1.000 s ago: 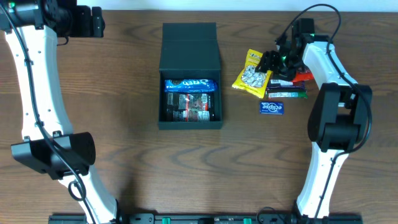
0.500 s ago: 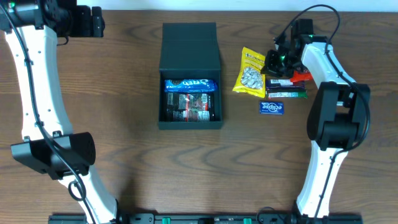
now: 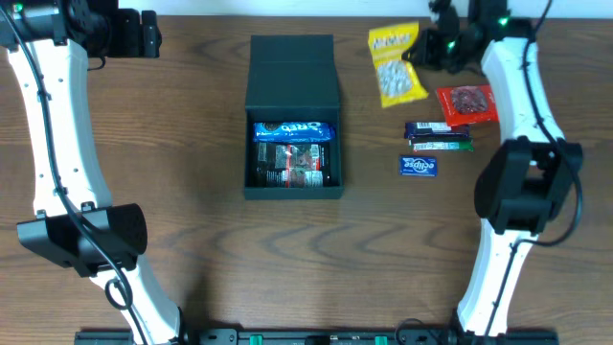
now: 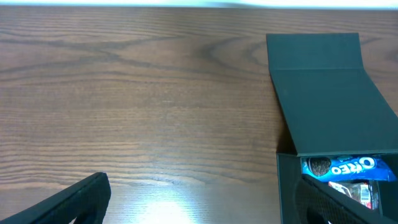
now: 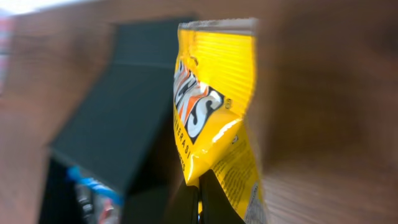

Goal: Pack container
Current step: 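Lift the yellow bag and carry it left over the black box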

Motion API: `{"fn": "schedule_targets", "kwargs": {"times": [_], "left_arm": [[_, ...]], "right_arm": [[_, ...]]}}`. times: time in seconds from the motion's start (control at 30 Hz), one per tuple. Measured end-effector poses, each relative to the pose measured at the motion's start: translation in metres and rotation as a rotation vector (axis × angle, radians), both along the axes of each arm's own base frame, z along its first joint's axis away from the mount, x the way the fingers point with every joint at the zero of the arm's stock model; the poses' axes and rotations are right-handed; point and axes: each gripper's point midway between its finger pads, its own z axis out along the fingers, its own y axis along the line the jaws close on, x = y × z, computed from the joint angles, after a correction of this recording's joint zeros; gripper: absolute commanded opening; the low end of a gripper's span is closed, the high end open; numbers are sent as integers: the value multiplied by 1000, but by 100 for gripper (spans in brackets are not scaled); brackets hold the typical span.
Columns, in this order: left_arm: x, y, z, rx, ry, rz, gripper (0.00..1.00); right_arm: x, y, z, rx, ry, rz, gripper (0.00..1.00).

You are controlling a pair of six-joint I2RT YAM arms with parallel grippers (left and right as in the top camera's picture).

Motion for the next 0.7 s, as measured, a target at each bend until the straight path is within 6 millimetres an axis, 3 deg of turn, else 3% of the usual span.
{"fn": "schedule_targets", "kwargs": {"times": [0.03,0.13,0.2,0.47,0.7], "left_arm": [[0,0,0,0,-1,0,95],[0,0,0,0,0,0,95],[0,0,0,0,0,0,96],[0,3,0,17,1,6,96],[2,5,1,32,-7,4,95]], "right_arm": [[-2,6,23,24,-46,41,1],[-14,27,68,81,-138,151,1],[-27,45,82,111,-167,233,1],[-106,145,69,98,-129,630,1],[-155,191,52,-23,-160,898,1]]}}
